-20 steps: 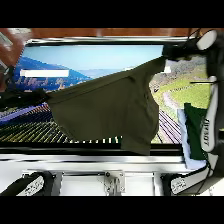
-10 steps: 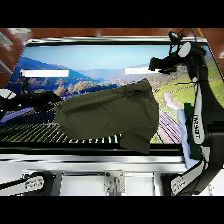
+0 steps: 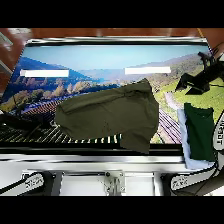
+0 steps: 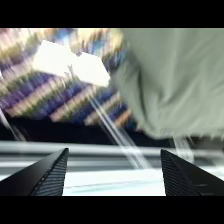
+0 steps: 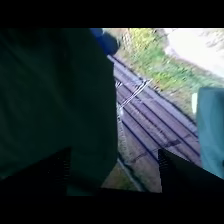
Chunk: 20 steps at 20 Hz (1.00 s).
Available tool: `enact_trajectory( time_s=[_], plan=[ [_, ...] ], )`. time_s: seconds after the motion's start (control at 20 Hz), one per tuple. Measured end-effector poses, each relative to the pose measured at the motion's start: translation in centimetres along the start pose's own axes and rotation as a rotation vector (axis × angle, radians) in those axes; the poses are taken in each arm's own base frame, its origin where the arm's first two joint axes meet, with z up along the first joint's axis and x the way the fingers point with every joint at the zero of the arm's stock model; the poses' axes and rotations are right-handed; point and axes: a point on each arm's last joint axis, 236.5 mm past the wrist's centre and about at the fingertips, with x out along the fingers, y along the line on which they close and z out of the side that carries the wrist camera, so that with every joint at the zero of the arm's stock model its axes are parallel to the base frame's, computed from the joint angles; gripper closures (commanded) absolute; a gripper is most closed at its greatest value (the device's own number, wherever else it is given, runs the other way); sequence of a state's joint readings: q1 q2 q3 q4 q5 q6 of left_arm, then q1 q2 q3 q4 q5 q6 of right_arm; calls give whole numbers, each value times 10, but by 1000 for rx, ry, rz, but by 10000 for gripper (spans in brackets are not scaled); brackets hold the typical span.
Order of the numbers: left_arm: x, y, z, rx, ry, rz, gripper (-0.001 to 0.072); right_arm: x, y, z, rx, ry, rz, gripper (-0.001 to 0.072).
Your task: Fold the shirts.
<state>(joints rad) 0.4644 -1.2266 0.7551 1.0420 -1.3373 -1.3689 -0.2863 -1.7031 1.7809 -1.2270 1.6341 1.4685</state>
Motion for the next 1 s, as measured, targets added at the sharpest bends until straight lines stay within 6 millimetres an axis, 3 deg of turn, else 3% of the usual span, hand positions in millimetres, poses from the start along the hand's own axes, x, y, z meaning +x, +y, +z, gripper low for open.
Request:
enact_trajectory(
  time_s=[0.2,0.25,0.3,0.6,0.65,0.7,0.75,0.8,0.85,1.0],
  plan=[
    [39,-9,-10,-25,-27,-53,12,40,6,-27,66,99,119,52],
    [46,-12,-9,-22,-44,-57,94,47,5,-29,76,103,128,53],
    [51,-16,-5,-16,-68,-59,136,52,6,-30,84,102,138,53],
    [76,-38,16,-48,-158,-106,137,64,4,-25,99,74,145,52],
    [81,-40,15,-60,-145,-115,208,64,2,-25,98,71,139,53],
    [85,-39,15,-66,-139,-112,408,65,0,-25,97,71,130,53],
    [89,-36,15,-69,-134,-106,547,66,-4,-25,96,71,117,53],
    [92,-35,14,-68,-130,-101,626,67,-7,-27,97,77,105,53],
    [92,-35,15,-63,-128,-101,666,70,-10,-31,100,89,94,53],
    [89,-43,16,-3,-115,-110,666,86,-16,-54,113,165,89,52]
  ],
)
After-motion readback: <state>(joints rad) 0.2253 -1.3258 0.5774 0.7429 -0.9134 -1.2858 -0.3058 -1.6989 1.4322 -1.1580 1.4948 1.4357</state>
